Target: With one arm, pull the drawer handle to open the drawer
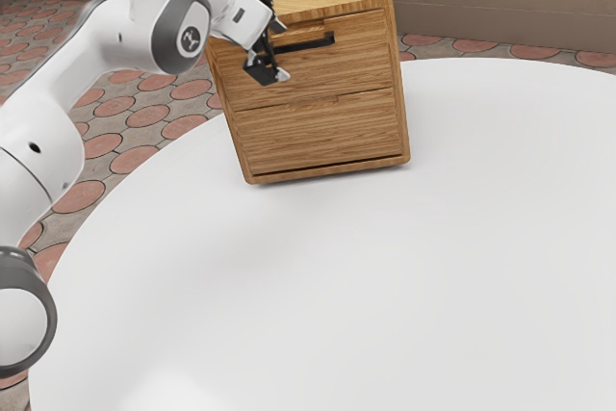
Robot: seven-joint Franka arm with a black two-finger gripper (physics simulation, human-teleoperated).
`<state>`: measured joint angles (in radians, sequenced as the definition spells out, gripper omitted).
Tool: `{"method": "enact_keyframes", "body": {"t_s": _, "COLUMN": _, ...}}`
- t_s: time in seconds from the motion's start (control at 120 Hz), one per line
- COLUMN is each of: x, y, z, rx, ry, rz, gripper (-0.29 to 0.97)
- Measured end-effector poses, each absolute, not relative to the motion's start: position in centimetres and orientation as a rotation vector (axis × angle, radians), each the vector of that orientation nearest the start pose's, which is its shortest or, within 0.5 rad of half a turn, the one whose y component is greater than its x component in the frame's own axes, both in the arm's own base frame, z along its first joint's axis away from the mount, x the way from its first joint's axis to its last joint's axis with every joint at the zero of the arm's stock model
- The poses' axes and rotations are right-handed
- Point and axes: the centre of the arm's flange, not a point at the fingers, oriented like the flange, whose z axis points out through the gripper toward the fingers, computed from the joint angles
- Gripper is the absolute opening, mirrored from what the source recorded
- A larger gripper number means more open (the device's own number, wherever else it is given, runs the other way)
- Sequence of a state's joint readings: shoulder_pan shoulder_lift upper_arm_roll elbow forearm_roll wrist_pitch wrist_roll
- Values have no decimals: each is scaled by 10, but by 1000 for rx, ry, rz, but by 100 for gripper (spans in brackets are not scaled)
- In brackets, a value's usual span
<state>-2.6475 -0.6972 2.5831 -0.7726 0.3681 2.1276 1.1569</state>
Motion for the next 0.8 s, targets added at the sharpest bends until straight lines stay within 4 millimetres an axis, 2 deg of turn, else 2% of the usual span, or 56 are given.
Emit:
{"method": "enact_keyframes", "body": {"t_s": 0.542, "x": 746, "y": 162, "z": 642, "rx": -2313, "ry": 1235, "rz": -802, "gripper": 68}}
{"method": "enact_keyframes", "body": {"t_s": 0.8, "x": 750, "y": 156, "z": 631, "rx": -2347, "ry": 1222, "rz": -802, "gripper": 69}}
